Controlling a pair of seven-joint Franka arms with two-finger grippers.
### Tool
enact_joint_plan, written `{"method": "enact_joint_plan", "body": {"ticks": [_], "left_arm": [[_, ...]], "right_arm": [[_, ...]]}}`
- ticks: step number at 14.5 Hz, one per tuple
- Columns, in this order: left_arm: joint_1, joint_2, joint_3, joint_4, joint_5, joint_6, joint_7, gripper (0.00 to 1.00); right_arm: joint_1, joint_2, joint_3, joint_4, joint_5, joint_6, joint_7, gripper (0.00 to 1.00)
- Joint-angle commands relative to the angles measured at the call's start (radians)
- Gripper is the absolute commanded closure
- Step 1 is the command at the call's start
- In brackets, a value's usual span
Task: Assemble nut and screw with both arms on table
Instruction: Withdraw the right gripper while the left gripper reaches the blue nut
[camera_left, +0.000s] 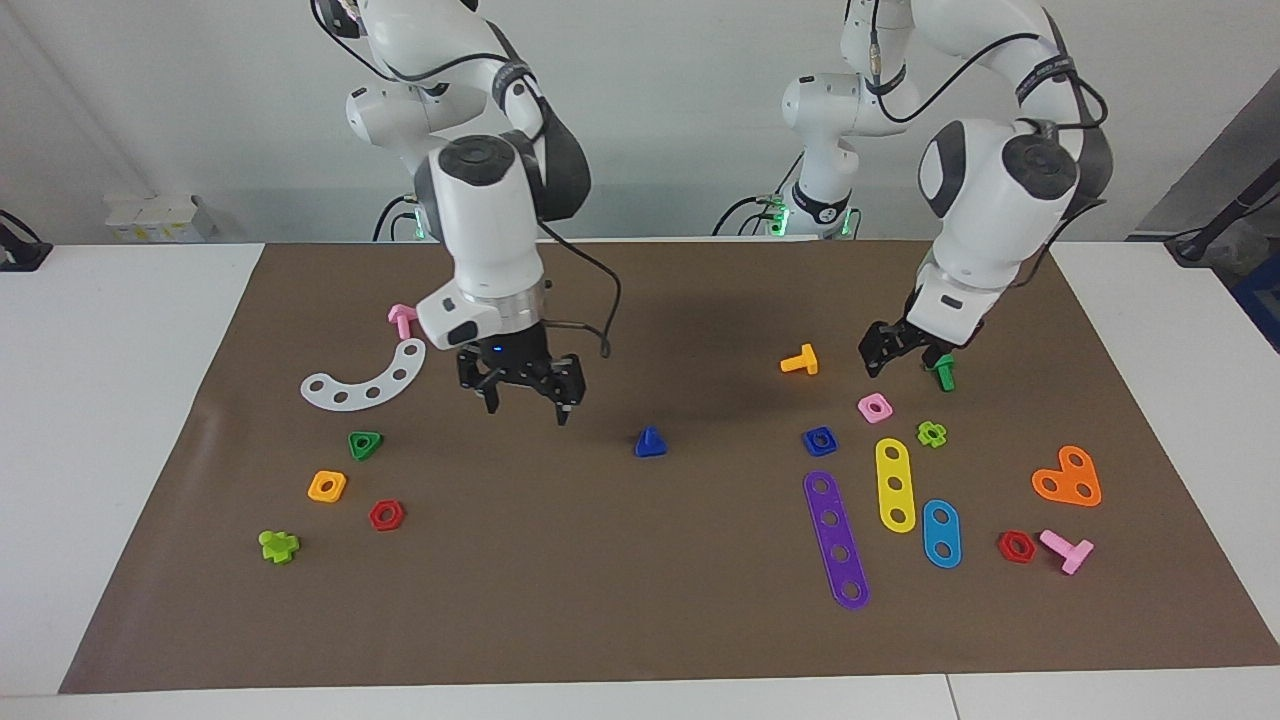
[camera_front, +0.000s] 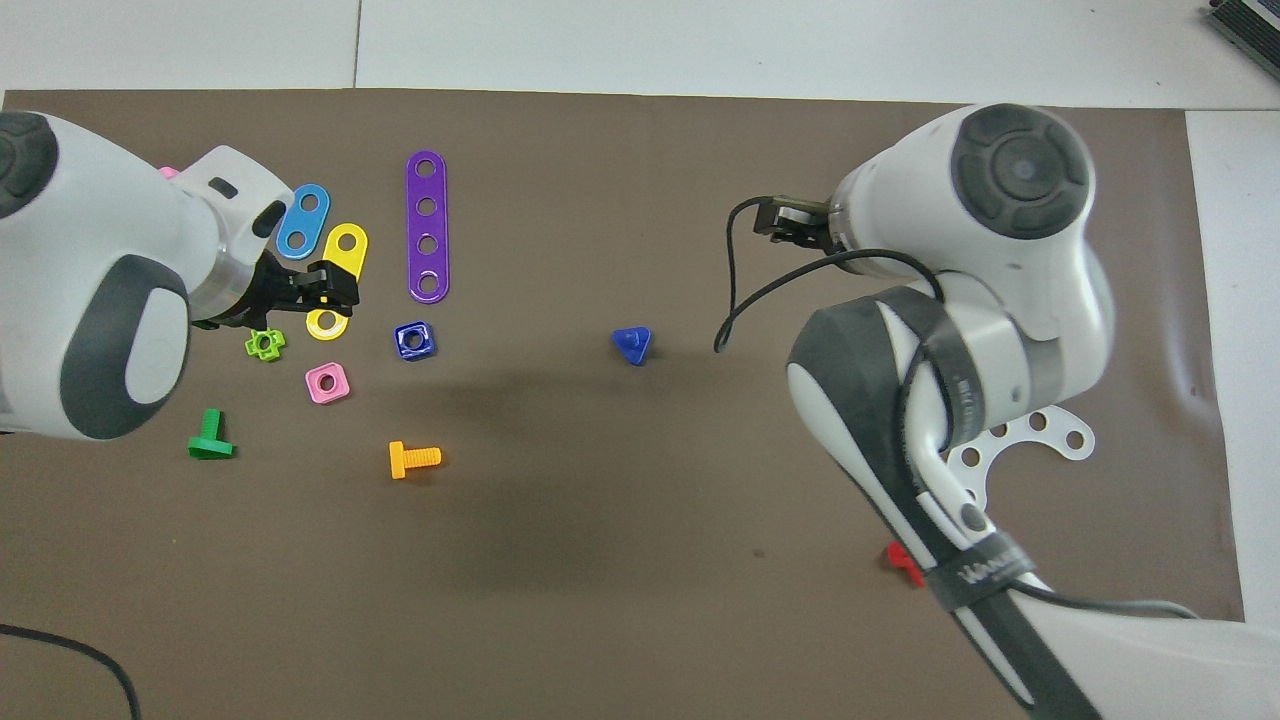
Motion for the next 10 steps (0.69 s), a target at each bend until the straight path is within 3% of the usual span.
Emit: {"method": "enact_joint_plan", "body": {"ticks": [1,6,10], "left_arm": [[-0.006,-0.016,0.014,-0.095,-0.012,0.107,-0.017,0.00],[-0.059,0.099,0.012,-0.118,-0.012,0.255,-0.120,0.00],[-0.088,0.162,0.015,-0.124,-0.012,0.321,-0.127,0.01]], "right_arm": [[-0.111,-0.086,0.016,-0.027,0.007,-0.093,-0.162,0.00],[-0.260,-0.195,0.015,-0.015,0.043,-0.279,-0.315,0.00],[-0.298,-0.240,0.009,0.041,0.043,-0.436,-0.407,0.00]]}}
